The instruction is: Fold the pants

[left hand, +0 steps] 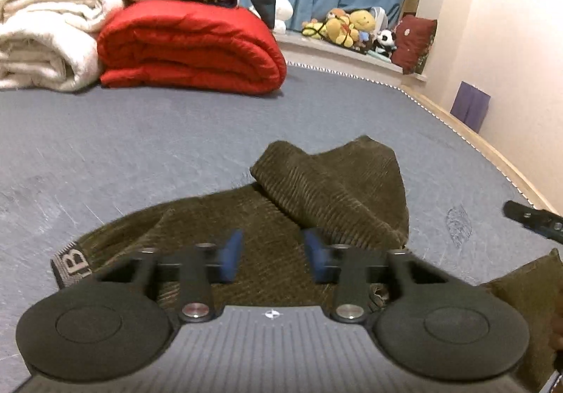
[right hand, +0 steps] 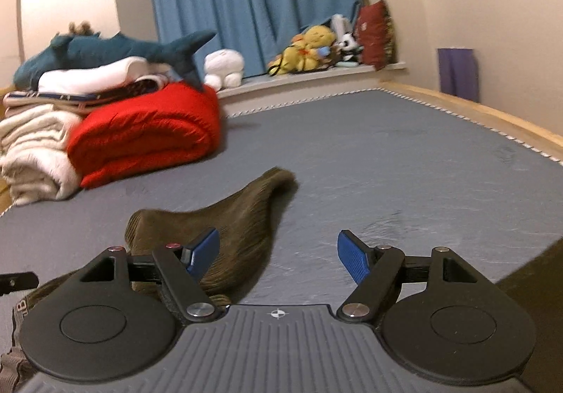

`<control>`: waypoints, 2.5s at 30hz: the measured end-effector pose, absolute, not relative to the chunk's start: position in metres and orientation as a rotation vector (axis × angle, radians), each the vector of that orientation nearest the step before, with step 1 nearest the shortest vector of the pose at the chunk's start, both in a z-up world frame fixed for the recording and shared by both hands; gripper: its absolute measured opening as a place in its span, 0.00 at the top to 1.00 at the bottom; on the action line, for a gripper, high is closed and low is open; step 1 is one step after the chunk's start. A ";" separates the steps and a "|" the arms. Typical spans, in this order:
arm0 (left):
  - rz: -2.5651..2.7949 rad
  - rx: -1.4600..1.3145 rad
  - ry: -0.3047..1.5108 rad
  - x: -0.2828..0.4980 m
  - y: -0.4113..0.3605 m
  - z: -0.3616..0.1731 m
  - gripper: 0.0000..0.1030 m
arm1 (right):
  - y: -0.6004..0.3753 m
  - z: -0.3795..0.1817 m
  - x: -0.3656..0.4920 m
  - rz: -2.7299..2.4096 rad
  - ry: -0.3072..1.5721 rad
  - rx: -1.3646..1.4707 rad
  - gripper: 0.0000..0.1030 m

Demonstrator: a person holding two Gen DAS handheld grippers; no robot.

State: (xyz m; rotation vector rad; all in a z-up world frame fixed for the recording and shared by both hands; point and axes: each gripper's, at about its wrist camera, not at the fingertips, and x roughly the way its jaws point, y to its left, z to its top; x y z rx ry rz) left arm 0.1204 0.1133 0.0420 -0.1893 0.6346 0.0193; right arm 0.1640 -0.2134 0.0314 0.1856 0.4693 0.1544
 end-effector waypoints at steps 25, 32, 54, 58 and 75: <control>-0.080 -0.119 0.714 0.161 0.089 -0.005 0.71 | -0.186 -0.078 0.270 0.226 0.835 0.545 0.38; -0.075 -0.119 0.725 0.163 0.092 -0.007 0.66 | -0.172 -0.083 0.276 0.254 0.827 0.556 0.42; -0.218 -0.351 0.578 0.160 0.120 0.018 0.51 | -0.133 0.029 0.207 0.749 0.388 0.269 0.99; -0.409 -0.388 0.536 0.155 0.110 0.022 0.34 | -0.135 0.033 0.203 0.779 0.413 0.304 1.00; -0.436 0.017 0.650 0.175 0.038 -0.026 0.37 | -0.210 -0.044 0.228 0.310 0.813 0.850 0.96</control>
